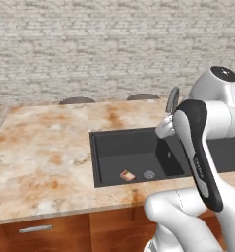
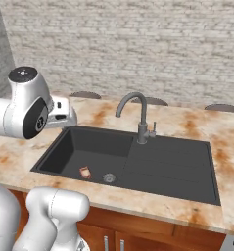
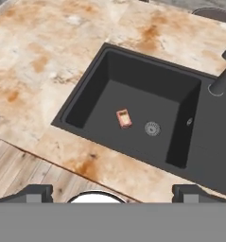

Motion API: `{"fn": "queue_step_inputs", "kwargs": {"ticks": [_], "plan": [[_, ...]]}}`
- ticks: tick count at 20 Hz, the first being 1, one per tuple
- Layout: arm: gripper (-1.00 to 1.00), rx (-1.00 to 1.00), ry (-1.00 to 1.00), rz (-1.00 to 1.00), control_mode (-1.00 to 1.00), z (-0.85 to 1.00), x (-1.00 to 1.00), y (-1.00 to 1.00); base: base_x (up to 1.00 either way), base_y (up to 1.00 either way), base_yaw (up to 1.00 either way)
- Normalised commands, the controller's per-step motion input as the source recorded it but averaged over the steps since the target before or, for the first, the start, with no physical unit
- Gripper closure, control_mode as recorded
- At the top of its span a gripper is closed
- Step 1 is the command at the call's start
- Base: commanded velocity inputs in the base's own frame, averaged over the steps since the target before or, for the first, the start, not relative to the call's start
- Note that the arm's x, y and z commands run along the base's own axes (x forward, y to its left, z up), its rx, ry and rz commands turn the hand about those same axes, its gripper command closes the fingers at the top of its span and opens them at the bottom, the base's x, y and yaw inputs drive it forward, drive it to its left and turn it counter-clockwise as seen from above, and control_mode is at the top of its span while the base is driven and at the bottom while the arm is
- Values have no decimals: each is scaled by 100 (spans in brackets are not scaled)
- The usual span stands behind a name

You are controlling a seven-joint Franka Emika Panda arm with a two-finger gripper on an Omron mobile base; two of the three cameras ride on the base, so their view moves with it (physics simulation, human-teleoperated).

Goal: Pick up the dish brush and bar soap from the sink, and place them back in the cabinet, and close the cabinet doors.

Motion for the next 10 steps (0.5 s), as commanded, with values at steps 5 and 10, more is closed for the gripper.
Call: {"fn": "queue_step_inputs", "kwargs": {"ticks": [5,10], "plan": [[-100,-7,0,4,-100,-29,26,7,0,0,0],[-100,-10,0,0,-100,-17,28,4,0,0,0]]}}
